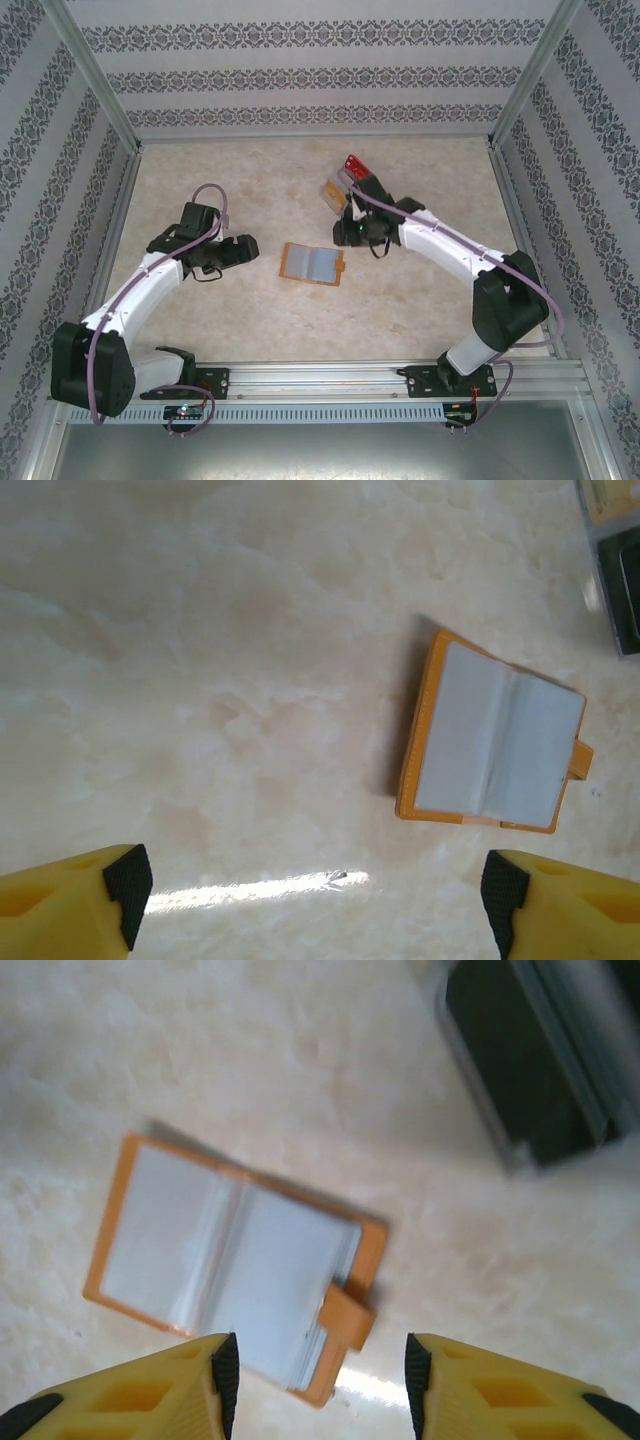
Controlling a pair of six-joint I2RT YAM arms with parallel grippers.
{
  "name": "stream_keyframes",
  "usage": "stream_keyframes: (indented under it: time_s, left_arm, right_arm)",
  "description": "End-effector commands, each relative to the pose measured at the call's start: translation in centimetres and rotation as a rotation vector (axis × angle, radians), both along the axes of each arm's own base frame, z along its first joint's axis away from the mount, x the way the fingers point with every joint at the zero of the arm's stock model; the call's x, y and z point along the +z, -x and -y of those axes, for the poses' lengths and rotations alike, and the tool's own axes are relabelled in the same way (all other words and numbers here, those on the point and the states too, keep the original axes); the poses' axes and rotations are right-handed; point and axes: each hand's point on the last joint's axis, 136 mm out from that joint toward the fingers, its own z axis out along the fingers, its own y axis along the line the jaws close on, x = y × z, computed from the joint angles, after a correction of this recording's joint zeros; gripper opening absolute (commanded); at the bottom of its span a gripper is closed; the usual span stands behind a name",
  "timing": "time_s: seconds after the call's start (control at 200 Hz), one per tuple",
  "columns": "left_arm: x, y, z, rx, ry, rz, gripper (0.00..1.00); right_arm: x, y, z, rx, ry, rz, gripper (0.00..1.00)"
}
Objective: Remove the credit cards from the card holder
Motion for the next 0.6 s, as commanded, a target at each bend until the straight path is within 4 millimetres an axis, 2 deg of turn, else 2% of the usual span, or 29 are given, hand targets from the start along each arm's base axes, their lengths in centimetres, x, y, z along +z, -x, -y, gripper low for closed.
stream_keyframes:
  time_s: [0.0,0.145,0.28,0.435,0.6]
  left_arm:
    - [0.1,-0.7,2.6,-0.064,0.065,-0.001,0.79]
    - [-0.4,-1.3,5.5,-0.106,0.092,-0.019,0.66]
    - [-1.1,-1.9,8.4,-0.140,0.112,-0.039,0.54]
    - [-2.3,-2.4,10.4,-0.152,0.125,-0.063,0.42]
    - [-3.7,-2.8,12.0,-0.171,0.147,-0.103,0.33]
  right_arm:
    - [-1.0,0.6,-1.3,-0.131,-0.121,-0.017,0.48]
    - [-3.6,2.0,-2.7,-0.153,-0.171,-0.073,0.46]
    - [-5.4,2.3,-4.1,-0.152,-0.200,-0.126,0.41]
    - [-6.8,2.4,-4.4,-0.167,-0.195,-0.150,0.39]
    - [-8.3,2.6,-3.6,-0.196,-0.145,-0.176,0.38]
